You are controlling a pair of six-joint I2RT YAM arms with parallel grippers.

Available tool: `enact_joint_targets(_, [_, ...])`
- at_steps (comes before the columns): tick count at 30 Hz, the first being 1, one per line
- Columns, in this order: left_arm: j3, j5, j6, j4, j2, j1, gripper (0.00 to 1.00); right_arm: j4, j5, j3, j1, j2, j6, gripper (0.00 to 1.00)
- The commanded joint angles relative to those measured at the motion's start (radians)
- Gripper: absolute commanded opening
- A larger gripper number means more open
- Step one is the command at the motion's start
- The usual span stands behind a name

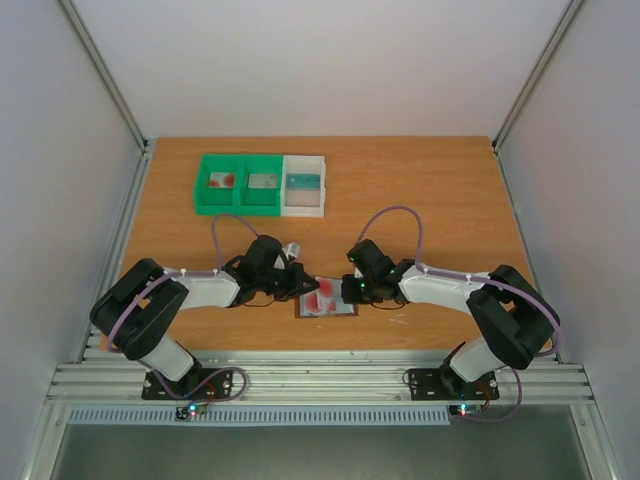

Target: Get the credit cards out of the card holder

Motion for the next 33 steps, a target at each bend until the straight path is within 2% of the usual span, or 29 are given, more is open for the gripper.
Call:
enact_joint_targets(1, [-0.012, -0.027, 0.060, -0.083, -0.079, 0.019, 0.00, -0.076, 0.050, -0.012, -0.012, -0.045, -0.038, 0.06])
enact_joint_targets(9, [0.031, -0.025, 0.161, -0.278, -0.194, 0.037, 0.00, -0.182, 0.001, 0.053, -0.022, -0.175, -0.135, 0.08])
enact_joint_targets(12, [0.050, 0.015, 0.208, -0.302, -0.232, 0.037, 0.00, -0.227, -0.068, 0.073, -0.029, -0.260, -0.201, 0.13])
enact_joint_targets(15, [0.068, 0.084, 0.245, -0.332, -0.272, 0.037, 0.00, -0.341, -0.111, 0.133, -0.035, -0.313, -0.263, 0.17])
enact_joint_targets(20, [0.107, 0.194, 0.290, -0.349, -0.324, 0.032, 0.00, -0.494, -0.237, 0.251, -0.067, -0.331, -0.325, 0.20])
enact_joint_targets(24, [0.161, 0.261, 0.355, -0.442, -0.358, 0.006, 0.01, -0.577, -0.339, 0.329, -0.076, -0.325, -0.368, 0.23])
enact_joint_targets(28, [0.183, 0.328, 0.411, -0.483, -0.393, -0.018, 0.00, -0.626, -0.448, 0.393, -0.080, -0.336, -0.396, 0.30])
enact_joint_targets(33, [0.173, 0.389, 0.429, -0.471, -0.429, -0.025, 0.00, -0.665, -0.506, 0.433, -0.080, -0.344, -0.411, 0.35])
